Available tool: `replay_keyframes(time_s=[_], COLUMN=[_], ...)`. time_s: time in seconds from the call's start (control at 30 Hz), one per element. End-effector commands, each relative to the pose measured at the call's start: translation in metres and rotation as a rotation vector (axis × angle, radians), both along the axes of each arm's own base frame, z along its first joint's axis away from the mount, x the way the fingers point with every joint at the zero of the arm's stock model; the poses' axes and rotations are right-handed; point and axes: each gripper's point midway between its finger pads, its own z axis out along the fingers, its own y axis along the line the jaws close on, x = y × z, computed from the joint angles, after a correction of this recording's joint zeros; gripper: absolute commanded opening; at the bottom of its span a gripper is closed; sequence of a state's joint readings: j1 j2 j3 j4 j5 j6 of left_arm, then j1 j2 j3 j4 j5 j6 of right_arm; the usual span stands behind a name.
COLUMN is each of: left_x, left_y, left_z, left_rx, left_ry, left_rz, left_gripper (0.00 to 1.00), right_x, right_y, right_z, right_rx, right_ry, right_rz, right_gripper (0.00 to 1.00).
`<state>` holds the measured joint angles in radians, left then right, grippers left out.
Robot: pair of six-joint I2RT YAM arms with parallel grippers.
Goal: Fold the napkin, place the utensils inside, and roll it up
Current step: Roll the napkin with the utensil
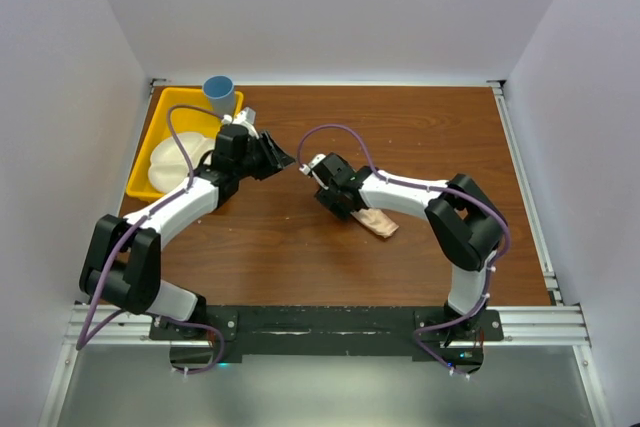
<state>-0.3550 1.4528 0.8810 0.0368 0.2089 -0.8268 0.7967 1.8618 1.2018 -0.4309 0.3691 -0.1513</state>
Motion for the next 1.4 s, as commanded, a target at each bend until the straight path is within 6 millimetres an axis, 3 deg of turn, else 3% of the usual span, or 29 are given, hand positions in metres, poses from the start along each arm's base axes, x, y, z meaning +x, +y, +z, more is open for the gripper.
replay_keyframes(time_s=[0.0, 0.13, 0.33, 0.5, 0.6, 0.63, 0.87, 1.17, 1.3, 1.37], left_x=[0.000, 0.000, 0.001, 0.002, 0.004, 0.005, 0.002, -0.006, -0.006, -0.003], left_y=[0.003, 0.001, -0.001, -0.017, -0.027, -0.031, -0.063, -0.119, -0.145, -0.152], left_z=[0.015, 0.017, 0.016, 0.024, 0.029, 0.027, 0.037, 0.031, 0.005, 0.002], left_rx=[-0.018, -0.028, -0.027, -0.063, -0.095, -0.105, -0.228, -0.309, -0.319, -0.337], left_ry=[-0.062, -0.069, -0.071, -0.083, -0.095, -0.092, -0.099, -0.071, -0.032, -0.032], left_rz=[-0.003, -0.015, -0.031, -0.119, -0.175, -0.190, -0.328, -0.451, -0.496, -0.504], left_gripper=[0.44, 0.44, 0.44, 0.43, 0.43, 0.43, 0.42, 0.41, 0.40, 0.40], right_x=[0.016, 0.021, 0.022, 0.007, 0.003, -0.006, -0.022, -0.019, -0.014, -0.015], right_y=[-0.008, -0.009, 0.001, 0.032, 0.039, 0.048, 0.062, 0.047, 0.036, 0.030], right_z=[-0.001, -0.009, -0.004, 0.023, 0.037, 0.042, 0.061, 0.051, 0.039, 0.030], right_rx=[-0.031, -0.004, 0.092, 0.428, 0.598, 0.668, 1.047, 1.196, 1.205, 1.199], right_ry=[-0.044, -0.014, 0.054, 0.262, 0.359, 0.426, 0.686, 0.763, 0.770, 0.773], right_rz=[-0.056, -0.079, -0.075, -0.052, -0.088, -0.063, -0.127, -0.196, -0.238, -0.260], right_gripper=[0.67, 0.45, 0.26, 0.23, 0.22, 0.22, 0.20, 0.19, 0.18, 0.18])
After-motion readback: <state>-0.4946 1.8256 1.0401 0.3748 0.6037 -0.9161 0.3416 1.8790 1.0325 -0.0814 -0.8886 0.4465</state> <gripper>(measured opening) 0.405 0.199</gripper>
